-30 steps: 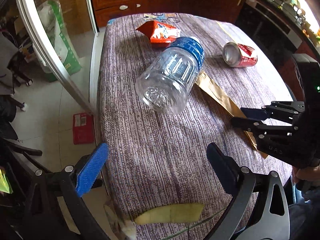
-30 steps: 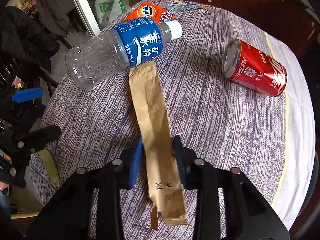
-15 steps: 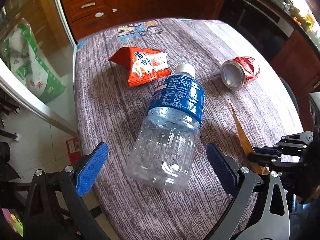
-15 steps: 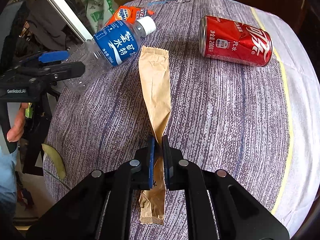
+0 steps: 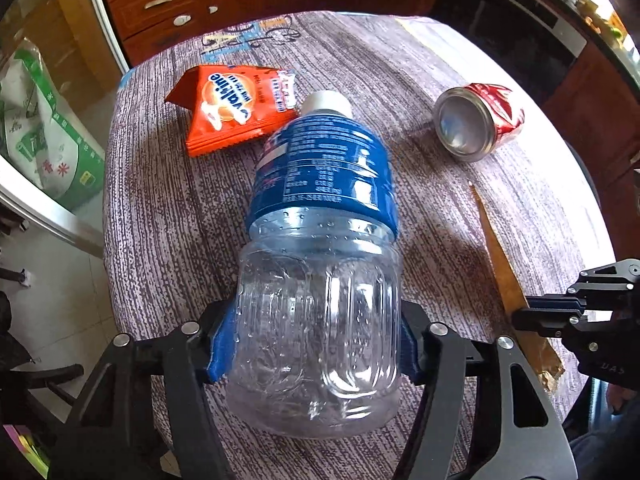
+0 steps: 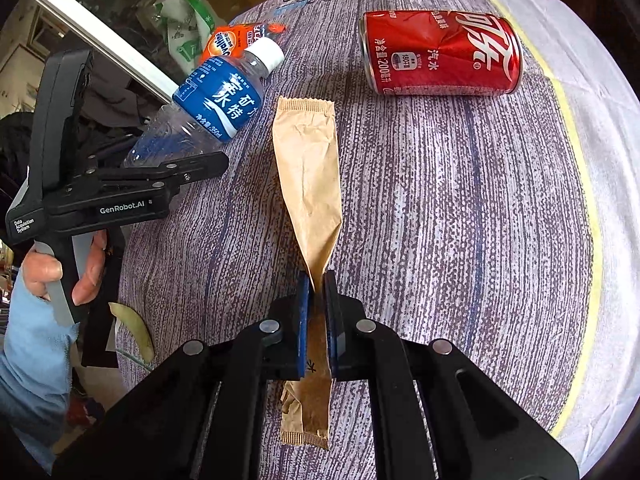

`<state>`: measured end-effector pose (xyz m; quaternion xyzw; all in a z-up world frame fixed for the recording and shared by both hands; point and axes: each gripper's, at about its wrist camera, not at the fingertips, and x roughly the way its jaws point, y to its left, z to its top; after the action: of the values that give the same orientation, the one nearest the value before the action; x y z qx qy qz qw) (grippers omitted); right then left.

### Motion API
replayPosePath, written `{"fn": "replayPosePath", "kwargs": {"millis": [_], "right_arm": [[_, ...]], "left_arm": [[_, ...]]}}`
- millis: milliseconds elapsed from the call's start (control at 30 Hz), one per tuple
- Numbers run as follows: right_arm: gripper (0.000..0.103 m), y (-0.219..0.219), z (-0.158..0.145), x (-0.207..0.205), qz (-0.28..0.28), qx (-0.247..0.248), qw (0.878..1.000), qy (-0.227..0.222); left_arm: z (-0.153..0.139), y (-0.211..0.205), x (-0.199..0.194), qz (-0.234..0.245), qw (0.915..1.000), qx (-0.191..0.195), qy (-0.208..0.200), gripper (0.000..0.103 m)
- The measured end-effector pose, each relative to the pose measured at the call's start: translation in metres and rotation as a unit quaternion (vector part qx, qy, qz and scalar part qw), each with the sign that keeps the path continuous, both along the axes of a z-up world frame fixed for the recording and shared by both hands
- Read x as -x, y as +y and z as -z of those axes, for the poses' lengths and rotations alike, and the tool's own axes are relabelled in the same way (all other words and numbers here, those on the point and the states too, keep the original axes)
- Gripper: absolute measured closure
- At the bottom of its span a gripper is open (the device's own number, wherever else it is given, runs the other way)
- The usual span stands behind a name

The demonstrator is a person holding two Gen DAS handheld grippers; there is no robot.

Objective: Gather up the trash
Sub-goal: 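Grasp the brown paper strip with the right tool while the left tool grasps the water bottle, then carry the paper strip and water bottle over the teal bin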

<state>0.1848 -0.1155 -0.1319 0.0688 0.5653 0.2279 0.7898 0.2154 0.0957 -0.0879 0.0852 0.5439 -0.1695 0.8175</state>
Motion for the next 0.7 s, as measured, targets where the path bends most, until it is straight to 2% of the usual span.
{"fn": "replayPosePath", "kwargs": {"millis": [100, 267, 700], "right_arm": [[0.095, -0.005, -0.001, 0.002, 0.001, 0.000, 1.000, -0.001], [0.095, -0.022, -0.002, 0.011, 0.006, -0.005, 1.000, 0.000], [0.095, -0.096, -0.016, 0.037, 0.046, -0.045, 0.998, -0.015]], "left_arm": [[-0.004, -0.011, 0.012, 0.009, 0.9998, -0.008, -0.014, 0.042], [-0.008, -0.030, 0.031, 0.016, 0.9998, -0.005, -0.013, 0.042], [-0.030, -0.058, 0.074, 0.005, 0.9996, -0.015, -0.025, 0.042]]}}
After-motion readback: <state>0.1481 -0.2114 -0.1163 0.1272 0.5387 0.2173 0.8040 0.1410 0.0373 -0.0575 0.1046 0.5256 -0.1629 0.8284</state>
